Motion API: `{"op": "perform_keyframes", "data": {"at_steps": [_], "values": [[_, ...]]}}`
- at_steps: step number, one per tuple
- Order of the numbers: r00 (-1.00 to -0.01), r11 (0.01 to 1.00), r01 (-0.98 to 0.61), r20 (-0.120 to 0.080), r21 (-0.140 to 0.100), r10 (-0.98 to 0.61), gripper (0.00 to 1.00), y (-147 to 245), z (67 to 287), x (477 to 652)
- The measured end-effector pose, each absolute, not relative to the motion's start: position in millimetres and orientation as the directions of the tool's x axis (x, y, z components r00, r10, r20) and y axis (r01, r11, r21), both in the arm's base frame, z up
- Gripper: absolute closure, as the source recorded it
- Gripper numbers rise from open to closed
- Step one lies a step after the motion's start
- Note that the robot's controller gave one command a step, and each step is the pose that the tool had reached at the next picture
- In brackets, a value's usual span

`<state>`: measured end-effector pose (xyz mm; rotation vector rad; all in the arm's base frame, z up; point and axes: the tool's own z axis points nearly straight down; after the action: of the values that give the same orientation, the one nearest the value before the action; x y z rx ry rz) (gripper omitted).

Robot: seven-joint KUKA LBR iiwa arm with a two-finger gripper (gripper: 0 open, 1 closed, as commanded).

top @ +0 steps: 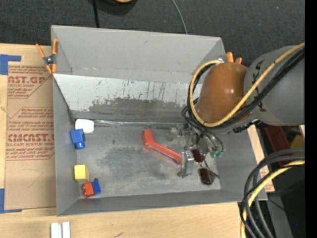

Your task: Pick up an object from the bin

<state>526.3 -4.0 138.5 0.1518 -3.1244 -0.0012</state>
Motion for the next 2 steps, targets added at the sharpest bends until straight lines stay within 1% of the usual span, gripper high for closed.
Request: {"op": "perform_keyframes", "data": {"at_steps": [1, 2], "values": [[-0.998, 0.998, -0.067, -0.013, 0.0, -0.067, 0.0, 6, 164, 525.7], [-0.994, 0.994, -0.109, 0.002, 0.002, -0.109, 0.0, -17, 114, 530.2]]}}
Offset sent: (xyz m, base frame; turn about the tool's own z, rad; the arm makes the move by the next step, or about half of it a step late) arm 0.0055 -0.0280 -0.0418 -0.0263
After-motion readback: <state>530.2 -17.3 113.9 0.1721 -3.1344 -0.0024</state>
